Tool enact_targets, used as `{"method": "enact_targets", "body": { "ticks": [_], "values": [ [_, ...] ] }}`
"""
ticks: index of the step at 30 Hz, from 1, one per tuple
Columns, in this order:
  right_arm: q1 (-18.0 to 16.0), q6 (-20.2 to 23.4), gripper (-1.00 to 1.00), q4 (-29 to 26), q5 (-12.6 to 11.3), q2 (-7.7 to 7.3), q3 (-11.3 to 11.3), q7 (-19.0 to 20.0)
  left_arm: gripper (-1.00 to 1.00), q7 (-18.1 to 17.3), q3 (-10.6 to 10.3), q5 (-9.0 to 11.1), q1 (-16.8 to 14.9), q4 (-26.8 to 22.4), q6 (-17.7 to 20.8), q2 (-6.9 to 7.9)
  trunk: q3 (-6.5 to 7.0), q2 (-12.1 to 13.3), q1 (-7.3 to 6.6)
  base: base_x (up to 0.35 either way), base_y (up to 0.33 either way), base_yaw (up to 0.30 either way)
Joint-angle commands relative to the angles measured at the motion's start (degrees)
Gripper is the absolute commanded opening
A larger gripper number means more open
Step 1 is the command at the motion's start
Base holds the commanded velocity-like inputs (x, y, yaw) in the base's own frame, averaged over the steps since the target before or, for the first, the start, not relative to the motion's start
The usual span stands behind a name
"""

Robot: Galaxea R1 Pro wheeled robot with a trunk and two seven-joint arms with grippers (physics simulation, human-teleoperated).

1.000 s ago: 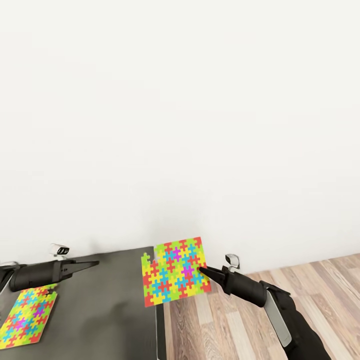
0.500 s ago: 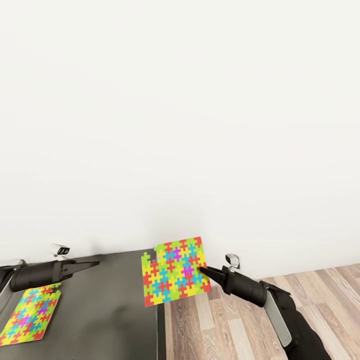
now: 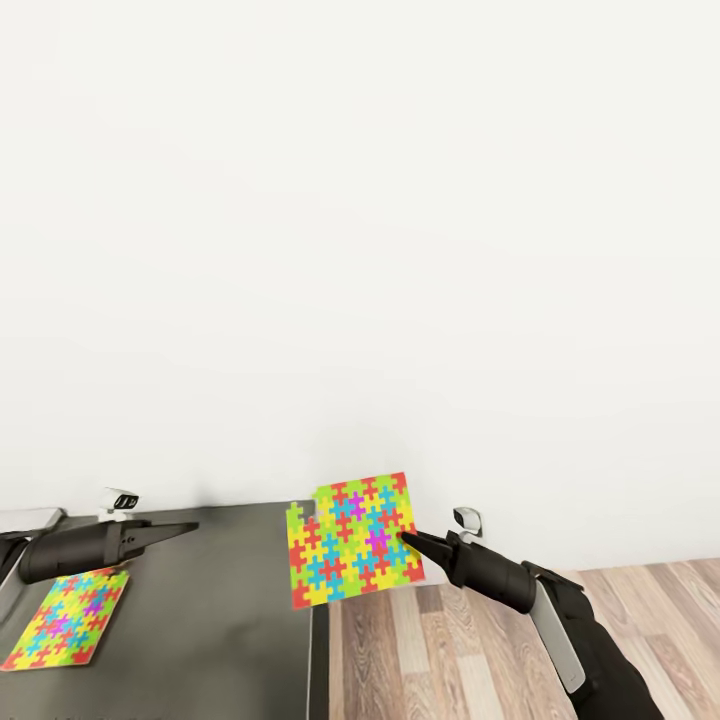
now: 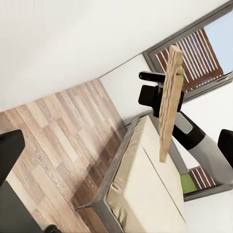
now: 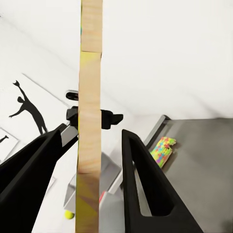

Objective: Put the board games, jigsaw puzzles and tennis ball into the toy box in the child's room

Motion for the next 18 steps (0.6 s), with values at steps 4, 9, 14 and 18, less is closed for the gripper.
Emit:
{"method": "enact_targets", "body": {
  "ticks": [4, 9, 14, 18],
  "values": [
    [0.0, 0.5, -1.00, 0.0, -0.2, -0.01, 0.0, 0.1, 1.00, -0.2, 0.0, 0.1, 0.0, 0.0, 0.7, 0.03, 0.27, -0.1, 0.03, 0.000, -0.005, 0.126],
    [0.0, 0.5, -1.00, 0.0, -0.2, -0.01, 0.0, 0.1, 1.00, -0.2, 0.0, 0.1, 0.0, 0.1, 0.7, 0.06, 0.74, -0.1, 0.03, 0.000, -0.001, 0.129],
    [0.0, 0.5, -1.00, 0.0, -0.2, -0.01, 0.0, 0.1, 1.00, -0.2, 0.1, 0.1, 0.0, 0.1, 0.8, 0.07, 1.20, -0.1, 0.03, 0.000, 0.000, 0.132],
    [0.0, 0.5, -1.00, 0.0, -0.1, -0.01, 0.0, 0.0, 1.00, -0.2, 0.1, 0.1, 0.0, 0.1, 0.7, 0.04, 1.57, -0.1, 0.03, 0.000, 0.000, 0.135]
  ]
}}
